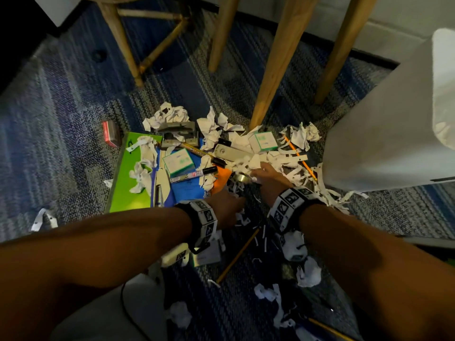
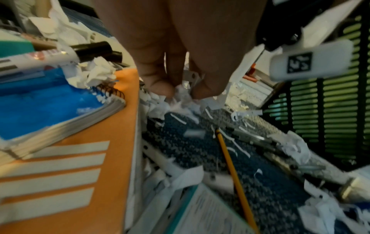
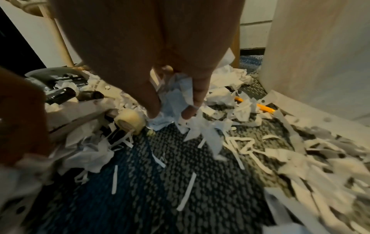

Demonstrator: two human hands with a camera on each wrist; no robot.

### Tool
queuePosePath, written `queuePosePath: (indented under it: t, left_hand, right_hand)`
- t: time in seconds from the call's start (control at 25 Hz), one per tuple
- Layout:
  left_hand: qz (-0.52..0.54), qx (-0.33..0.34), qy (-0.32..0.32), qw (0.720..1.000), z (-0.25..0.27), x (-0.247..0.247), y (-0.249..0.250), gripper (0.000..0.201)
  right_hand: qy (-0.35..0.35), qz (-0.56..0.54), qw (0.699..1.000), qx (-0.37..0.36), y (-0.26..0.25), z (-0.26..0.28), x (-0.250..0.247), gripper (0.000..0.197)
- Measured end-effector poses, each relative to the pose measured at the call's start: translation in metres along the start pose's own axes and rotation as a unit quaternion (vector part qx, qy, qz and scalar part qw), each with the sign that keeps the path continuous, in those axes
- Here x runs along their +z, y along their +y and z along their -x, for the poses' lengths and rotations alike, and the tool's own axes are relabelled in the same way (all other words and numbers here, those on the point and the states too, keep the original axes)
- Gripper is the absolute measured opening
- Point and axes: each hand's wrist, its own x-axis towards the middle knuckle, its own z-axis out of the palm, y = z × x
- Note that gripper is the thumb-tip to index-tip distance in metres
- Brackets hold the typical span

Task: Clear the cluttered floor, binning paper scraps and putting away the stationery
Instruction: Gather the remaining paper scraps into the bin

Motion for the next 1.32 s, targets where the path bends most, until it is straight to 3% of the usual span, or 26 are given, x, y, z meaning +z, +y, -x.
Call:
queuePosePath:
  t: [0.12,0.32,0.44,0.52,0.64,0.76,0.84,0.88,1.0,1.08,1.2,1.32]
  left_hand:
    - [0.036,0.015,0.066,0.997,0.005,-0.02,0.011,0.025]
    - [0.154,0.029,0.151,0.976,-0.008,-0.066,0.039,0.003]
    - [0.16,0.001,0.184,0.97,-0.015,-0.097,0.063,0.014]
    - [0.141,-0.002,0.228,0.963,-0.018,-0.122,0.084,0.017]
    - [0.19,0.034,0.33,0.924,-0.021,-0.167,0.115,0.02]
    - [0.264,0.05,0.436,0.859,-0.031,-0.214,0.152,0.016]
    - [0.33,0.05,0.465,0.82,-0.042,-0.238,0.182,0.014]
    - [0.354,0.045,0.466,0.81,-0.049,-0.245,0.196,0.014]
    - [0.345,0.039,0.453,0.821,-0.068,-0.255,0.232,0.015]
    - [0.329,0.043,0.449,0.83,-0.076,-0.258,0.249,0.017]
    - [0.298,0.035,0.427,0.853,-0.084,-0.265,0.263,0.027]
    - [0.26,0.019,0.418,0.87,-0.091,-0.273,0.272,0.037]
  right_hand:
    - [0.028,0.03,0.998,0.038,-0.004,0.026,-0.024,0.048]
    - [0.178,-0.134,0.975,-0.019,-0.01,0.099,-0.087,0.024]
    - [0.264,-0.188,0.945,-0.033,-0.019,0.141,-0.137,0.02]
    - [0.338,-0.245,0.908,-0.036,-0.019,0.17,-0.168,0.018]
    - [0.433,-0.322,0.841,-0.048,-0.016,0.207,-0.206,0.017]
    - [0.517,-0.35,0.781,0.007,0.015,0.218,-0.231,0.021]
    - [0.542,-0.356,0.758,0.069,0.045,0.216,-0.236,0.027]
    - [0.533,-0.354,0.762,0.1,0.058,0.215,-0.234,0.029]
    - [0.451,-0.345,0.809,0.154,0.078,0.214,-0.222,0.04]
    - [0.418,-0.338,0.83,0.151,0.078,0.219,-0.22,0.047]
    - [0.417,-0.361,0.822,0.141,0.079,0.231,-0.222,0.047]
    - [0.463,-0.382,0.786,0.148,0.084,0.241,-0.223,0.044]
